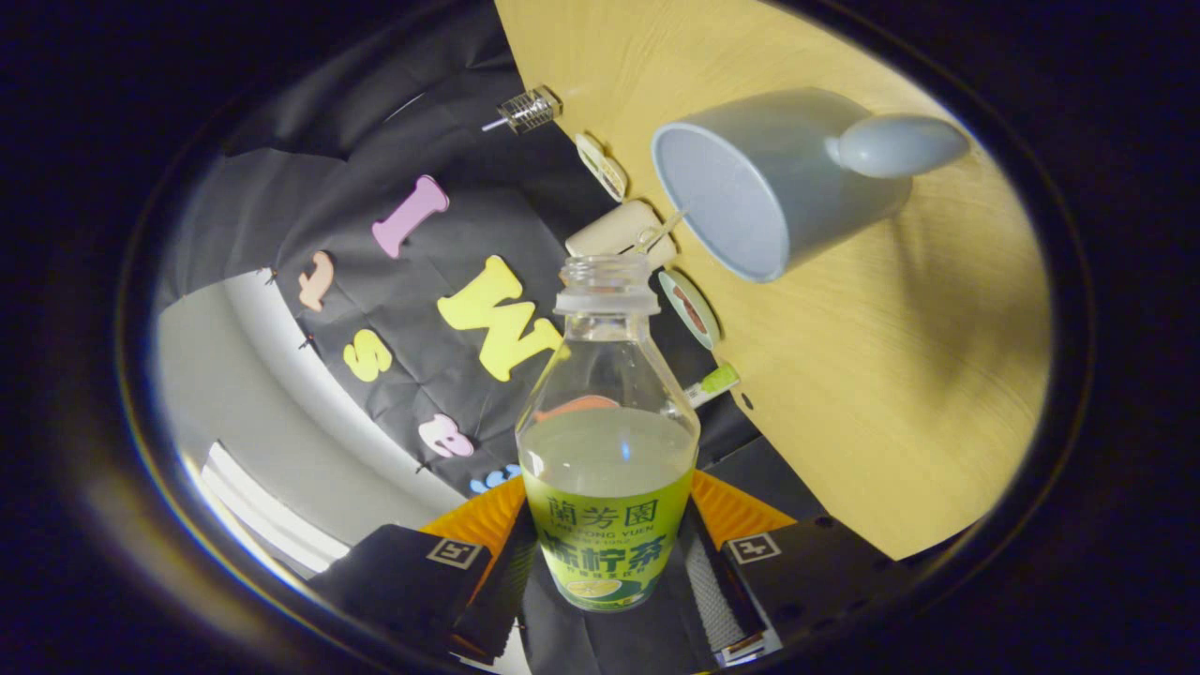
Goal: Take the bottle from table, then pour the juice into the cup, finally place the bottle on the coaster
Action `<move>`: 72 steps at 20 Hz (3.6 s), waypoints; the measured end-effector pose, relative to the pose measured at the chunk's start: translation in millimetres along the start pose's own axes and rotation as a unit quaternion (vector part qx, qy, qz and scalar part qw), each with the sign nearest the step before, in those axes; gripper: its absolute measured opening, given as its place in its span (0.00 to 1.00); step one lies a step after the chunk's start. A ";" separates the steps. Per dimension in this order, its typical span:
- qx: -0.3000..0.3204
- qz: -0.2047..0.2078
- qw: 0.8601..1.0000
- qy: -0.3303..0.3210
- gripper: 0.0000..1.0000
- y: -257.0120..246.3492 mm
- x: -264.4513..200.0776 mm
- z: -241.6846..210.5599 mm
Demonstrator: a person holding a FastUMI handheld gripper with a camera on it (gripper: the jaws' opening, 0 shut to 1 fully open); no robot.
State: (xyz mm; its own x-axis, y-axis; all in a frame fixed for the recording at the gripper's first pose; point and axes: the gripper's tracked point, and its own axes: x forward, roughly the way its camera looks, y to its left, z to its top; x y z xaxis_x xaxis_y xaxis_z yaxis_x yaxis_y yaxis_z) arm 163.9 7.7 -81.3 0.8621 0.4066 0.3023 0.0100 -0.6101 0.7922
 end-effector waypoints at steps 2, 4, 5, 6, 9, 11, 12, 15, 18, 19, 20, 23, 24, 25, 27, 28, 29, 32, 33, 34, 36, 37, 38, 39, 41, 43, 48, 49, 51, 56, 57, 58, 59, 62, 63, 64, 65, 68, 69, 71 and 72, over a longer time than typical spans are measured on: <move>0.019 -0.005 1.000 0.006 0.79 -4.1 -0.5 -4.2; 0.021 -0.008 1.000 0.010 0.79 -6.2 -0.7 -6.8; 0.019 -0.007 1.000 0.012 0.79 -4.8 -1.4 -7.4; 0.019 -0.003 1.000 0.014 0.79 -2.8 -2.8 -7.9; 0.021 0.008 1.000 0.017 0.79 2.3 -5.8 -9.2; 0.024 0.008 0.999 0.024 0.79 1.1 -5.8 -11.2; 0.028 0.007 0.999 0.026 0.79 -0.5 -5.9 -11.7; 0.033 0.004 0.999 0.031 0.79 -1.1 -8.2 -12.9; 0.036 0.011 0.999 0.029 0.79 3.2 -11.0 -8.0; 0.037 0.015 0.999 0.029 0.79 4.8 -10.7 -6.8; 0.037 0.017 0.999 0.028 0.79 5.7 -9.3 -5.7; 0.036 0.023 0.999 0.025 0.79 9.7 -10.0 -2.7; 0.035 0.024 0.999 0.024 0.79 9.1 -9.4 -3.3; 0.034 0.025 0.999 0.024 0.79 9.8 -9.5 -2.4; 0.032 0.026 0.999 0.025 0.79 10.4 -9.7 -2.6; 0.031 0.027 0.999 0.026 0.79 10.1 -9.7 -2.3; 0.030 0.026 0.999 0.026 0.79 9.2 -8.8 -1.3; 0.038 0.025 0.999 0.026 0.79 4.7 -9.2 0.3; 0.041 0.023 0.999 0.025 0.79 3.9 -8.6 1.2; 0.041 0.021 0.999 0.022 0.79 1.1 -9.9 1.3; 0.029 0.009 0.999 0.023 0.79 -3.8 -9.0 -0.1; 0.022 0.001 0.999 0.025 0.79 -5.9 -7.9 -1.1; 0.016 -0.003 1.000 0.022 0.80 -8.3 -8.6 -0.6; 0.010 -0.002 1.000 0.016 0.80 -8.4 -11.3 1.0; -0.009 0.006 1.000 -0.006 0.79 -4.4 -12.5 10.7; -0.032 0.006 0.999 -0.010 0.79 -3.7 -11.5 13.4; -0.075 -0.011 0.997 -0.013 0.79 -9.8 -7.6 16.1; -0.083 -0.013 0.996 -0.014 0.79 -10.6 -7.4 15.7; -0.101 -0.020 0.995 -0.013 0.79 -13.1 -6.5 14.6; -0.164 -0.033 0.986 -0.019 0.79 -13.2 -7.7 16.4; -0.176 -0.035 0.984 -0.019 0.79 -12.9 -7.3 15.9; -0.190 -0.038 0.981 -0.021 0.80 -12.4 -7.7 17.2; -0.203 -0.041 0.978 -0.023 0.79 -12.4 -8.6 17.7; -0.235 -0.054 0.970 -0.031 0.80 -13.0 -9.6 21.6; -0.244 -0.057 0.967 -0.033 0.80 -12.4 -9.4 23.1; -0.257 -0.063 0.964 -0.036 0.80 -13.4 -9.2 25.1; -0.271 -0.071 0.959 -0.036 0.80 -15.6 -8.3 25.9; -0.330 -0.106 0.937 -0.040 0.80 -18.6 -6.0 25.8; -0.352 -0.118 0.927 -0.046 0.80 -19.1 -6.2 28.9; -0.387 -0.129 0.911 -0.053 0.80 -16.8 -5.2 31.0; -0.401 -0.134 0.904 -0.055 0.80 -16.3 -6.2 31.7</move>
State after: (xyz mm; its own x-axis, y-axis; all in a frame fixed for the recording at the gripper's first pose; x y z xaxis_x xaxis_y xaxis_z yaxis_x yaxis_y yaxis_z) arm 174.4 -6.5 -112.9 0.9287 0.3702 0.0228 -0.1069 0.2084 0.9722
